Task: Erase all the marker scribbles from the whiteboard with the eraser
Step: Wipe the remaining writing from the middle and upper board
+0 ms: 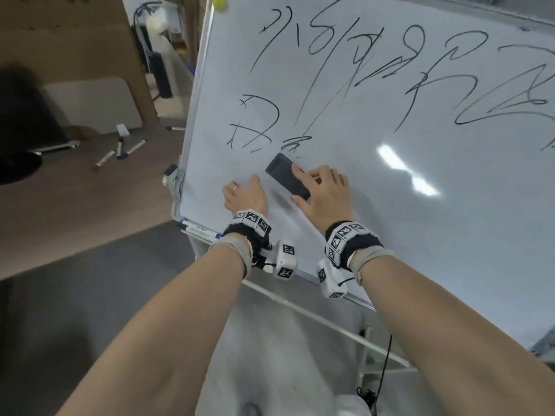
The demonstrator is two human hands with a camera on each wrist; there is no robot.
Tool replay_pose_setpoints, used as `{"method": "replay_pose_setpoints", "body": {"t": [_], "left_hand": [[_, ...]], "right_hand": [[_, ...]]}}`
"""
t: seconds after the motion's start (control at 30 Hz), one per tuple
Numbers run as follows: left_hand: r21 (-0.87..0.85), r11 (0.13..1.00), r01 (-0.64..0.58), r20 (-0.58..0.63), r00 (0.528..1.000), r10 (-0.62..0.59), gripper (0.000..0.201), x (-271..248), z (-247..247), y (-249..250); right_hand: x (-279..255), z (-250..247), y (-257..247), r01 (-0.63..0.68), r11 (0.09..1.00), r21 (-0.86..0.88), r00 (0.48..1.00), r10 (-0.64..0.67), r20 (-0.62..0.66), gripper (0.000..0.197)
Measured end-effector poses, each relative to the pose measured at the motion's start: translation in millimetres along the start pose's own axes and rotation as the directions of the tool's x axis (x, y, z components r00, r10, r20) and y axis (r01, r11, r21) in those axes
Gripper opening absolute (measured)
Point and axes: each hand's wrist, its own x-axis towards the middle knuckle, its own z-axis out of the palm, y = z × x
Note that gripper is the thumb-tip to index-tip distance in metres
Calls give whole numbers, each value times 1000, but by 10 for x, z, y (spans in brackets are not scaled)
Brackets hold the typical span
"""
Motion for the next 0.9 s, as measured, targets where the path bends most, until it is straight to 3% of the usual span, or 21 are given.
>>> {"method": "replay_pose_setpoints", "body": {"t": [0.1,0.23,0.33,0.43,0.53,0.63,0.8,0.9], "left_hand": [[-18,998,55,-29,998,-56,73,8,-11,77],[-49,997,65,-3,998,-66,78,-60,7,170],[-52,999,-2,17,1000,3,76,7,-41,143],[-37,998,-58,23,998,59,67,112,-135,51],[-54,995,-80,38,996,82,56,200,-188,-26],[-63,995,-76,44,996,79,47,213,-236,-6],[-93,996,5,73,997,2,56,253,-283,74],[-151,988,-21,42,999,28,50,357,-317,6]], "right_hand": [[143,-183,135,-89,996,-15,991,88,-99,67],[491,-365,179,-262,964,48,924,265,-276,65],[581,-297,38,-236,972,19,950,234,-206,64],[451,-126,-184,-87,996,11,996,88,-33,65],[436,-82,-283,-6,1000,15,997,5,79,64],[634,-234,-190,-49,999,-16,998,50,49,64],[897,-375,-115,-198,979,-47,975,191,-117,62],[859,-226,-297,-117,993,-30,992,116,-49,62]]}}
